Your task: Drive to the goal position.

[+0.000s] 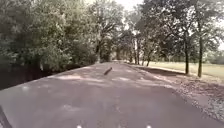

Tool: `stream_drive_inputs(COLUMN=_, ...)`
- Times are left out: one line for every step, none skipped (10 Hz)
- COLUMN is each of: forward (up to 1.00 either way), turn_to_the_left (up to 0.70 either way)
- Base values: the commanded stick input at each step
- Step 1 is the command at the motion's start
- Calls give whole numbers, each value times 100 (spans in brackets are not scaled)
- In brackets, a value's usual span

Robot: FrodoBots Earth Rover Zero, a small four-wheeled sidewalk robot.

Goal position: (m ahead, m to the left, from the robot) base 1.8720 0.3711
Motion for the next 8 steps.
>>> stream_drive_inputs(forward=70, turn_to_the_left=0)
stream_drive_inputs(forward=70, turn_to_the_left=0)
stream_drive_inputs(forward=70, turn_to_the_left=0)
stream_drive_inputs(forward=70, turn_to_the_left=0)
stream_drive_inputs(forward=70, turn_to_the_left=0)
stream_drive_inputs(forward=70, turn_to_the_left=10)
stream_drive_inputs(forward=70, turn_to_the_left=33)
stream_drive_inputs(forward=70, turn_to_the_left=28)
